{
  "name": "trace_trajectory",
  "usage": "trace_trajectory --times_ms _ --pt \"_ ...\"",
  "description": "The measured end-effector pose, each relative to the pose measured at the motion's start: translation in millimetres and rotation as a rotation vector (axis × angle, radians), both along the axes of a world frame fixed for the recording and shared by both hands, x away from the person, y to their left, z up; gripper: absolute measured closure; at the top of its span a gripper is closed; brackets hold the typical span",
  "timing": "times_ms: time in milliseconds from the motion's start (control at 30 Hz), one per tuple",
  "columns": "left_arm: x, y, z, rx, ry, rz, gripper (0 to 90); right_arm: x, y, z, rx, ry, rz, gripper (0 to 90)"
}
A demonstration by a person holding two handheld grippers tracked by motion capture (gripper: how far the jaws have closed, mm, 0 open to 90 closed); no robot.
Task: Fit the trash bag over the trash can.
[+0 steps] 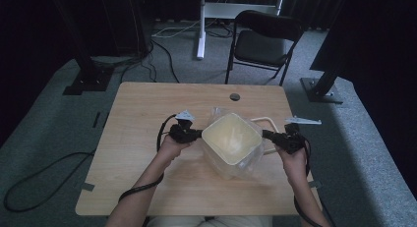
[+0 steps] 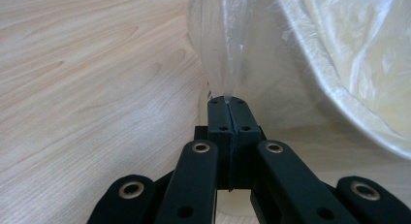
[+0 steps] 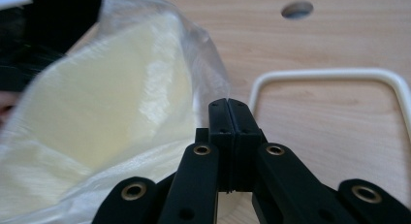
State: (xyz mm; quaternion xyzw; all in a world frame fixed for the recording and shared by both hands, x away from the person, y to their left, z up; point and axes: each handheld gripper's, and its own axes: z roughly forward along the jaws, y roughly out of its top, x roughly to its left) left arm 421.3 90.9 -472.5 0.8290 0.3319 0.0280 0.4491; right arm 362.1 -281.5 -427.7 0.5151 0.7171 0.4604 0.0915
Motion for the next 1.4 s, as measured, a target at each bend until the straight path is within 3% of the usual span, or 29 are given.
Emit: trace_trajectory --times_ms 233,567,733,833,1033,1233,1300,1333,1400 --pt "1.5 0.9 -9.1 0.031 0.017 0.004 90.0 11.9 9.6 -38.5 -0.008 0.103 0.025 90.0" --pt "3.1 10.2 -27.0 0.082 0.064 0.034 90.0 15.5 15.5 -77.7 -0.008 0.177 0.037 90.0" --pt "0.5 12.0 -35.6 0.137 0.066 0.038 90.0 13.9 14.5 -86.6 -0.007 0.183 0.030 90.0" --pt "-0.9 13.6 -42.2 0.126 0.085 0.035 90.0 12.8 16.5 -96.9 -0.019 0.207 0.039 90.0" --pt "-3.2 13.1 -43.8 0.155 0.070 0.034 90.0 12.9 15.5 -102.6 -0.024 0.205 0.031 90.0" --pt "-5.3 12.1 -45.5 0.150 0.066 0.042 90.0 15.0 16.1 -107.5 -0.016 0.218 0.038 89.7" --pt "-8.2 11.2 -45.6 0.141 0.038 0.030 86.4 14.7 16.4 -106.6 -0.020 0.218 0.039 88.7" --pt "-9.6 12.1 -45.9 0.131 0.033 0.019 81.4 13.3 15.5 -102.9 -0.011 0.209 0.034 82.2" --pt "-11.8 15.5 -45.8 0.123 0.022 0.028 80.3 12.9 14.5 -101.2 -0.004 0.205 0.035 79.6"
